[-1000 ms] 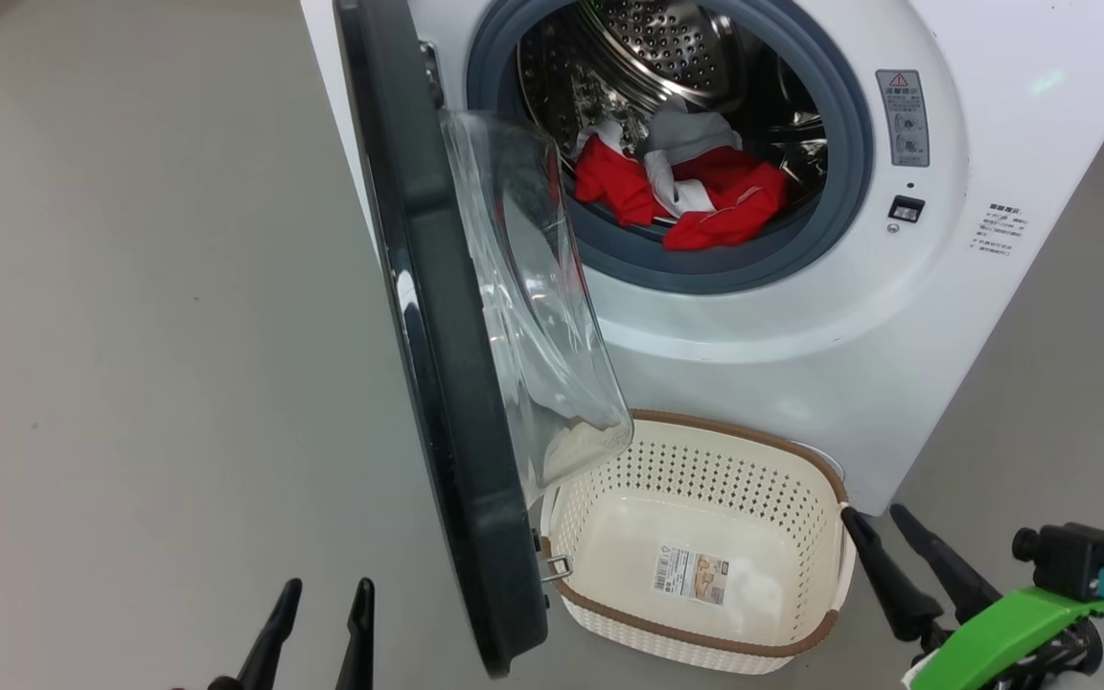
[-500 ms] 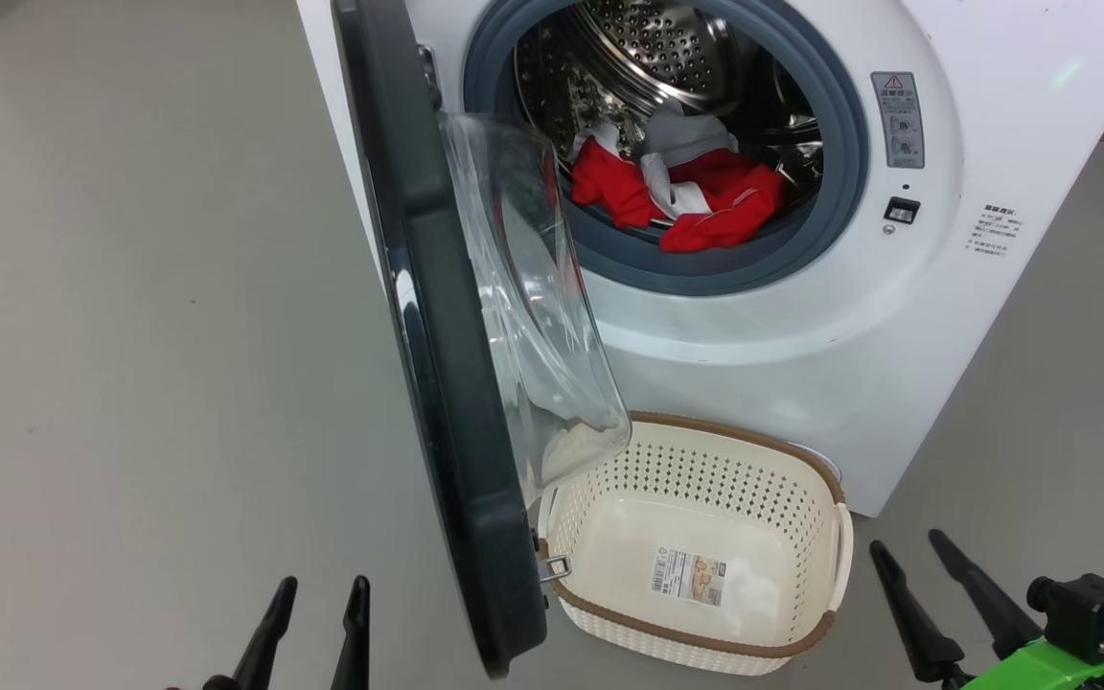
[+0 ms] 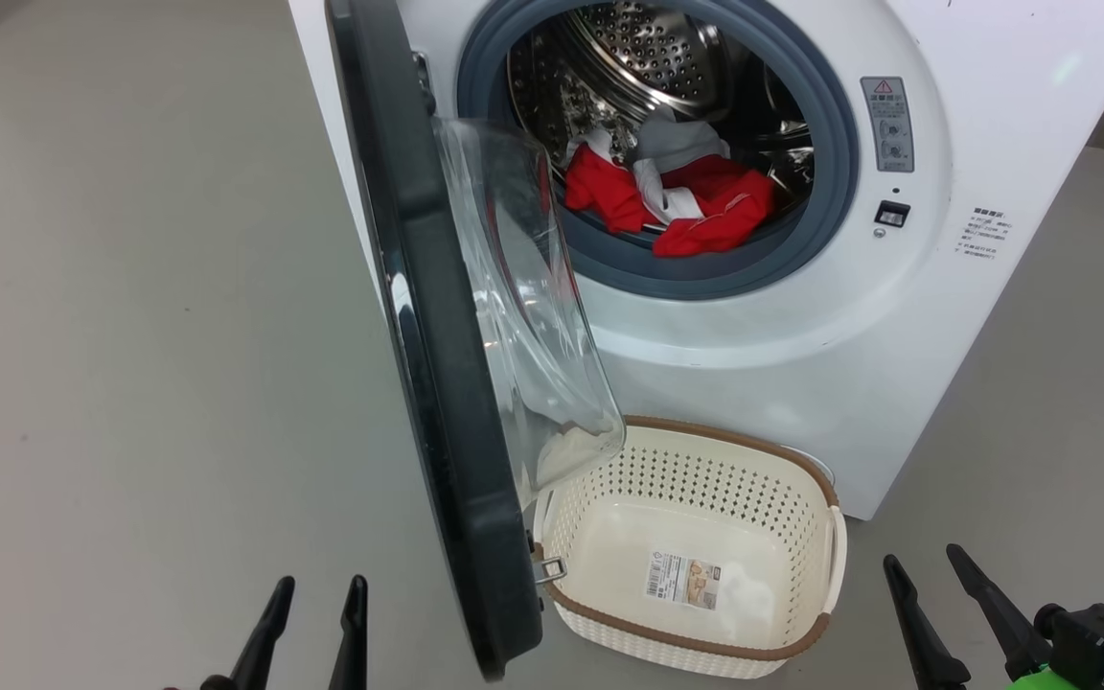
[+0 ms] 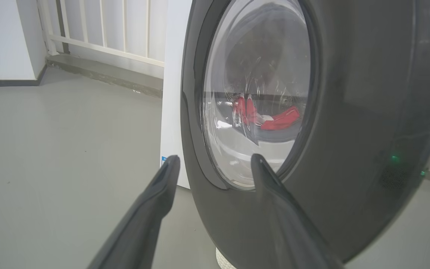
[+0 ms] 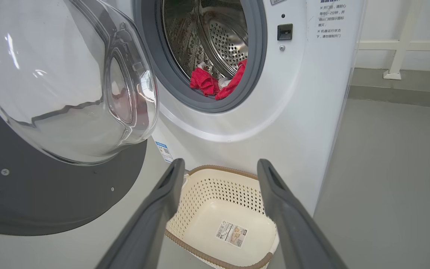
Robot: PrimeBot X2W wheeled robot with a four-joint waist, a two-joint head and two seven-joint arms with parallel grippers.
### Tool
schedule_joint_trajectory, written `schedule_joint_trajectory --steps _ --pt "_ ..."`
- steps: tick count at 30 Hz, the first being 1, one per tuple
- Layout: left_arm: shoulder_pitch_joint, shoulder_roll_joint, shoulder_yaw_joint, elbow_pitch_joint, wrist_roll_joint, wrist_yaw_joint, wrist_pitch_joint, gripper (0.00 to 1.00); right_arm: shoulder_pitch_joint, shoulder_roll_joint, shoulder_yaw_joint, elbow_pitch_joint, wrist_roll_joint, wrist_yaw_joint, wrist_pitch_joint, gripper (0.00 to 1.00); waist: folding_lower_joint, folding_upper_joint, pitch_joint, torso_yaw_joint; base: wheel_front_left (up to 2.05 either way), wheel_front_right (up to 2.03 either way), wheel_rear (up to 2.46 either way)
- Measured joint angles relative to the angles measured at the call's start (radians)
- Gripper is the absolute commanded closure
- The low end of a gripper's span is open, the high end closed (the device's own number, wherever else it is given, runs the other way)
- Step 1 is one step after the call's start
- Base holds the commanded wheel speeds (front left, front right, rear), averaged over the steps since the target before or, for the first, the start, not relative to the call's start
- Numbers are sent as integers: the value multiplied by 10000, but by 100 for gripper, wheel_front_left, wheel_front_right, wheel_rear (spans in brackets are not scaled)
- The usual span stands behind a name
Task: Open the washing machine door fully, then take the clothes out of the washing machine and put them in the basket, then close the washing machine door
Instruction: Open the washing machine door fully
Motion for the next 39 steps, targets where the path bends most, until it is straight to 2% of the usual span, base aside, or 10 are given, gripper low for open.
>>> schedule_joint_trajectory --steps 10,11,13,20,26,32,39 --pt "0 0 21 0 -6 0 0 0 -2 17 -19 -10 -4 0 0 0 1 0 4 -25 0 0 0" --pt "-1 0 21 -4 -23 0 0 36 -2 15 -17 -15 -4 0 0 0 0 0 17 -22 0 0 0" --pt "-8 0 44 -77 -115 -2 0 100 -4 15 -4 -36 2 0 0 0 1 0 55 -1 0 0 0" --pt "-111 -2 443 -999 -219 -2 0 100 -8 6 42 -58 12 0 0 0 1 0 71 54 0 0 0" --pt "-547 -2 533 -2665 -431 42 -4 100 -11 2 42 -77 12 0 0 0 0 0 69 37 0 0 0" --pt "-696 2 -491 -4171 -594 159 -17 100 -12 0 42 -104 12 0 0 0 0 0 83 -19 0 0 0" --pt "-682 25 -2393 -4226 105 -109 -17 100 -13 -4 52 -107 12 0 0 0 1 0 157 -77 0 0 0"
